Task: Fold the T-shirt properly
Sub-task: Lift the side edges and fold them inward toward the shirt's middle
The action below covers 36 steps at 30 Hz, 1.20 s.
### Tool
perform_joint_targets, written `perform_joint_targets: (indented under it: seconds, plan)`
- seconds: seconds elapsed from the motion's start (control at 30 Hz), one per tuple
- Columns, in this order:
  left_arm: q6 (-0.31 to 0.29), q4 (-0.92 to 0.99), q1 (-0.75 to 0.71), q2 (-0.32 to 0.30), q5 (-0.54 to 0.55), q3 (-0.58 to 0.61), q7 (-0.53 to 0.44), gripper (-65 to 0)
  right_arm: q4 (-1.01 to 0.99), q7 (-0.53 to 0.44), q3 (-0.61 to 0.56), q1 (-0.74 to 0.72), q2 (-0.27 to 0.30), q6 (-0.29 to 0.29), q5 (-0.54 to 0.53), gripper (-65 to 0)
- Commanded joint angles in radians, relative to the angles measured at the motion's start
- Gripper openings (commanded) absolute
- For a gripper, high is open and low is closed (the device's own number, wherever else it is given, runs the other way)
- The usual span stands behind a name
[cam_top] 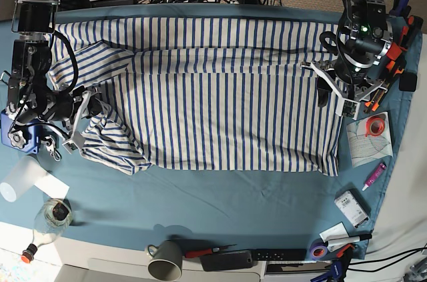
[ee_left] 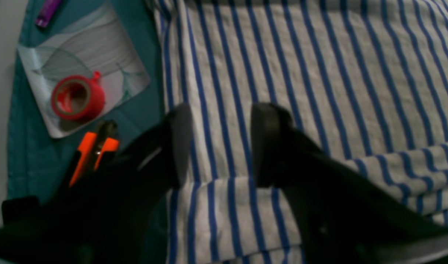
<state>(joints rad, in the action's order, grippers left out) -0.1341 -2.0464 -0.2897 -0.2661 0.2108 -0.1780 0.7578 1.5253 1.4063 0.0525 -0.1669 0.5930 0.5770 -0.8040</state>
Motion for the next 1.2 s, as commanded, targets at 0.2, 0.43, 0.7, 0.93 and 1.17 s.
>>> perform_joint_targets:
  seconds: [0.2,0.43,0.7,0.93,1.17]
  plan:
    - [0.003,-0.016,0.01,-0.006,-0.021,-0.005,-0.051,-37.9,0.019,-0.01,0.136,-0.085,0.019,-0.008,0.04,-55.7]
    - [0.009,0.016,0.089,-0.006,-0.036,-0.005,-0.09,-37.9,0.019,-0.052,0.306,-0.127,0.019,-0.009,0.046,-55.7]
    - [0.009,0.283,0.299,-0.011,-0.035,-0.005,-0.075,-37.9,0.018,-0.072,0.315,-0.127,0.019,-0.009,0.11,-55.7]
    - [0.003,0.371,0.414,-0.018,-0.035,0.034,-0.071,-37.9,-0.013,-0.128,0.315,-0.127,0.019,-0.028,0.192,-55.7]
    - [0.021,0.597,0.571,-0.019,-0.131,0.177,-0.069,-37.9,-0.138,-0.151,0.315,-0.127,0.019,-0.032,0.191,-50.3]
